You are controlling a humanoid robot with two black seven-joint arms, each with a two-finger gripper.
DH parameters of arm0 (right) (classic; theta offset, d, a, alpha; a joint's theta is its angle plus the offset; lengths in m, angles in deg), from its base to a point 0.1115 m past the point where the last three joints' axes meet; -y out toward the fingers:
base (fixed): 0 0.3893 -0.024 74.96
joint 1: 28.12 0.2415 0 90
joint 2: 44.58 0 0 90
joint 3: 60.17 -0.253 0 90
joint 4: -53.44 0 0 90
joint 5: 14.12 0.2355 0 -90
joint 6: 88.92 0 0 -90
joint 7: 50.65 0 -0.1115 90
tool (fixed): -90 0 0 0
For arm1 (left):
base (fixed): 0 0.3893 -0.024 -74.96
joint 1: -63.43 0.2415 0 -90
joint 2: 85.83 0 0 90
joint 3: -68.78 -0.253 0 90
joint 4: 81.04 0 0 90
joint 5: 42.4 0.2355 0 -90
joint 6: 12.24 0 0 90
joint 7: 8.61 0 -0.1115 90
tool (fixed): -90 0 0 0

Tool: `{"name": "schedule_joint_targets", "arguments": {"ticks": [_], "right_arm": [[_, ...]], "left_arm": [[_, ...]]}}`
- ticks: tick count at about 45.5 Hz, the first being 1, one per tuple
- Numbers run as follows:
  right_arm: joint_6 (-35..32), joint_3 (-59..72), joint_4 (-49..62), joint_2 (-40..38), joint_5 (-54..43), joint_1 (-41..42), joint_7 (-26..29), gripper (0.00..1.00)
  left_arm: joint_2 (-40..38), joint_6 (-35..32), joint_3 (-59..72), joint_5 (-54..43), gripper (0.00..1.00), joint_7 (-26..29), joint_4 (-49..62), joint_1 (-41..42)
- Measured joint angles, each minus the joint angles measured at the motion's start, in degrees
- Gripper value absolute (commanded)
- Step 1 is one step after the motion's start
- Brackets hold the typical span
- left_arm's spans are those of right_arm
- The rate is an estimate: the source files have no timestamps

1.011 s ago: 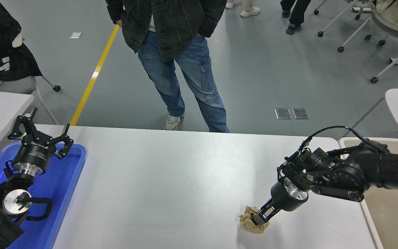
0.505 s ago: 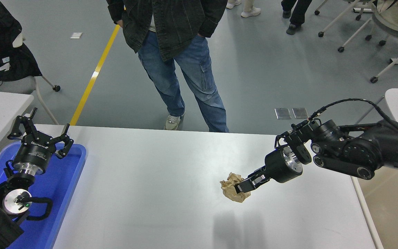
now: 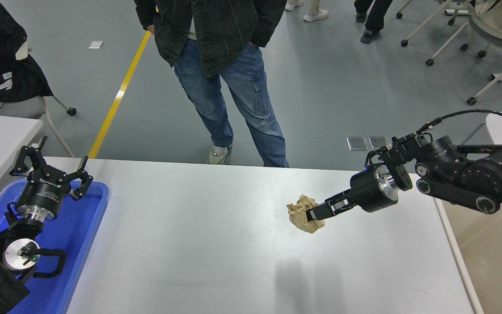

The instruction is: Clean the table surface

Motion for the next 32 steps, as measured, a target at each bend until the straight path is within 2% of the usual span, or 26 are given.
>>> {"name": "schedule_joint_targets", "arguments": {"ticks": [15, 32], "right_arm": [[-3.11, -1.62, 0.12, -6.31, 9.39, 5.02, -0.18, 0.00], [-5.79, -4.67, 0.45, -12.64, 12.74, 6.88, -0.22, 0.00]], "left_arm": [[0.00, 0.00, 0.00, 0.00, 1.00, 0.00, 0.00, 0.00], [0.00, 0.00, 0.00, 0.00, 1.00, 0.00, 0.00, 0.00]]}}
